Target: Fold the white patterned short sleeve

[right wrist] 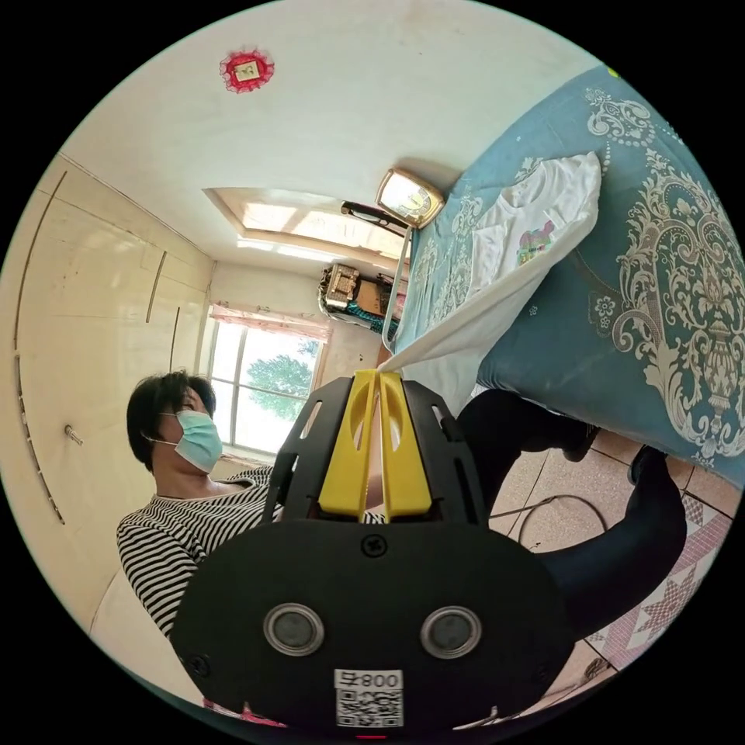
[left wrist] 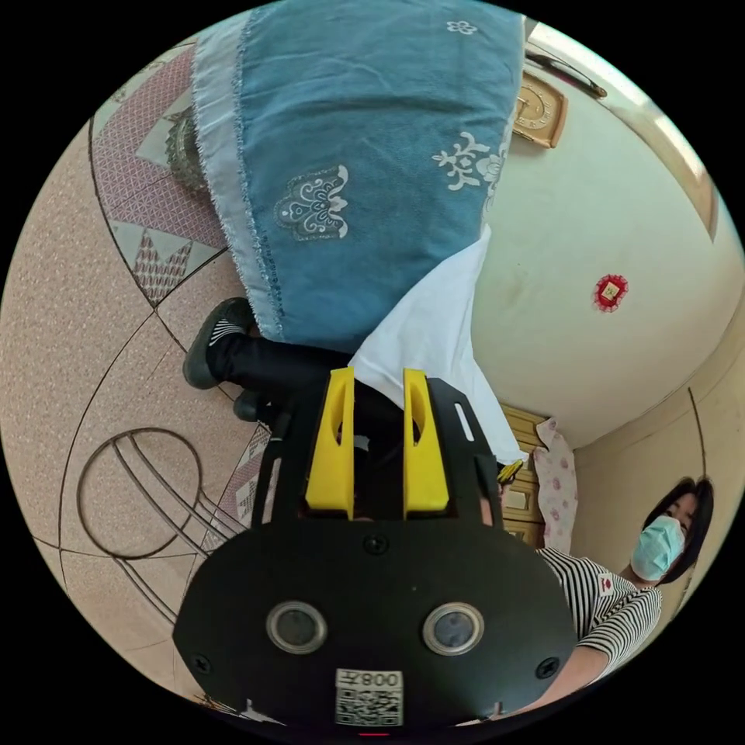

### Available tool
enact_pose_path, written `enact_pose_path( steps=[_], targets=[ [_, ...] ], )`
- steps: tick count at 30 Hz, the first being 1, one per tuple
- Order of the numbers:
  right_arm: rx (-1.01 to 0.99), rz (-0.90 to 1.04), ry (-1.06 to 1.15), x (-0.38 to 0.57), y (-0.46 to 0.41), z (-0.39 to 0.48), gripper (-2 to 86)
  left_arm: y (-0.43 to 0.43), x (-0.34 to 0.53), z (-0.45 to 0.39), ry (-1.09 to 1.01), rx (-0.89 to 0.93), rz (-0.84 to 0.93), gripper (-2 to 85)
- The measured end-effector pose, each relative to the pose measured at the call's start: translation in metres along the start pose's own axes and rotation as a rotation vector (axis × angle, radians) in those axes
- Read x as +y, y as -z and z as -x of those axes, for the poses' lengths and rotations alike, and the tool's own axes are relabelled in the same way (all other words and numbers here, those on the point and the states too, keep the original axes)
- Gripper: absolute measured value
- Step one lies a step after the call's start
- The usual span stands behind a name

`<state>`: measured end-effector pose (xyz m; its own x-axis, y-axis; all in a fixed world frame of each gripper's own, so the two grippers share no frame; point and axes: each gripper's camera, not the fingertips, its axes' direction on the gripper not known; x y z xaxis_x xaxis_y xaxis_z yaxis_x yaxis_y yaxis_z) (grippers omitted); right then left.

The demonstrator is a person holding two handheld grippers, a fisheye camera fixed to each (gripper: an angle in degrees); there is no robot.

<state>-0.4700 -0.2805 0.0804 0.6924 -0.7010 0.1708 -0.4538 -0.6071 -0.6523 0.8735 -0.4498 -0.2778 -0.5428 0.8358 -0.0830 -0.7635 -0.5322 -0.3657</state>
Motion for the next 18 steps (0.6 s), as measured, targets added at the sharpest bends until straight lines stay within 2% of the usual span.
enact_pose_path(
  steps=[10,18],
  targets=[
    [0.024,-0.028,-0.059,0.003,0.013,-0.012,0.3,-0.021,-0.001,0.054,0.057,0.208,-0.105,10.7],
    [0.032,-0.042,-0.083,0.009,0.022,-0.023,0.3,-0.018,-0.001,0.080,0.062,0.219,-0.127,11.4]
  ],
)
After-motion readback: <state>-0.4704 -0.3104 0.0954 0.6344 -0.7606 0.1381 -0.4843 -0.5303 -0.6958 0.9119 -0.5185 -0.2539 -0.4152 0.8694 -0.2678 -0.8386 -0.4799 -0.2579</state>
